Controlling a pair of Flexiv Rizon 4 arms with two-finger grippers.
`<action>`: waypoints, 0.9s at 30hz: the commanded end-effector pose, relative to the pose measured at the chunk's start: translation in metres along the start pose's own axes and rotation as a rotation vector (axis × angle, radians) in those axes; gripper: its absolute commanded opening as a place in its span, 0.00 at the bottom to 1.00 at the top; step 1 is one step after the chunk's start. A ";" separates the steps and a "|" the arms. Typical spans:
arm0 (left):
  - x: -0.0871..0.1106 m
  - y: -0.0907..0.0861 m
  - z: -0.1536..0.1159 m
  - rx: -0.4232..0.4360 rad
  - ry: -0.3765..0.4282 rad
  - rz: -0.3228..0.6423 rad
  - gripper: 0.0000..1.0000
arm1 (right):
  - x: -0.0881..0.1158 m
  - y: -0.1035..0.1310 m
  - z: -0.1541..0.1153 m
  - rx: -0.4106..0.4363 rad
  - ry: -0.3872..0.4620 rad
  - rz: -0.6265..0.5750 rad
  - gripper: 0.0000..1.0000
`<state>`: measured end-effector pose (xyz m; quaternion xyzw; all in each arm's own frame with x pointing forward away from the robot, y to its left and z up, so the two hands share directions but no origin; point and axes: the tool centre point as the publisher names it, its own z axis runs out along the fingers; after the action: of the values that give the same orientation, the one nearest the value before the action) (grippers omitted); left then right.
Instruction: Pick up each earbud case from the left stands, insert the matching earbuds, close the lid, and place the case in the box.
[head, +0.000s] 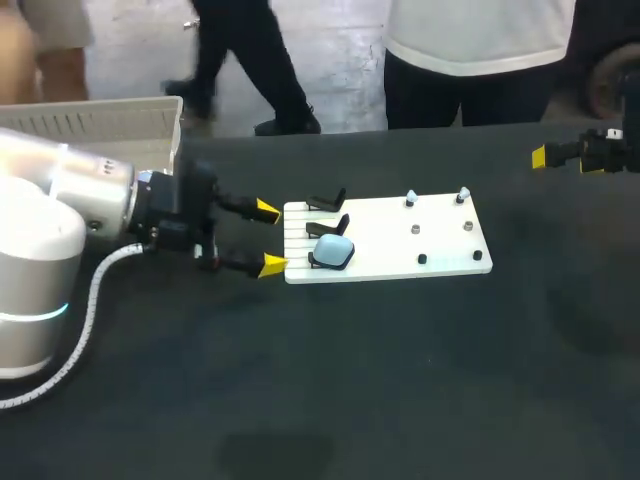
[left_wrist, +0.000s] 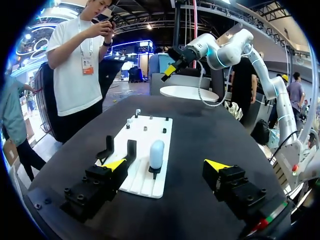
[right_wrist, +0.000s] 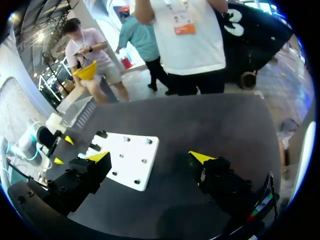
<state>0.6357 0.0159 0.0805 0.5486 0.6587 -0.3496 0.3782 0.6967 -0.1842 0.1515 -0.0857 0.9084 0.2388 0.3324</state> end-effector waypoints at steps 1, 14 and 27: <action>0.001 0.002 0.003 0.000 -0.003 0.002 1.00 | 0.000 -0.001 0.001 -0.002 0.000 -0.001 1.00; 0.004 0.004 0.011 0.031 0.004 -0.003 1.00 | 0.000 -0.001 0.001 -0.002 0.000 -0.001 1.00; 0.012 0.008 0.046 0.102 0.029 -0.011 1.00 | 0.000 -0.001 0.001 -0.002 0.000 -0.001 1.00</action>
<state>0.6377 -0.0091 0.0539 0.5622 0.6507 -0.3709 0.3506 0.6967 -0.1842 0.1515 -0.0857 0.9084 0.2388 0.3324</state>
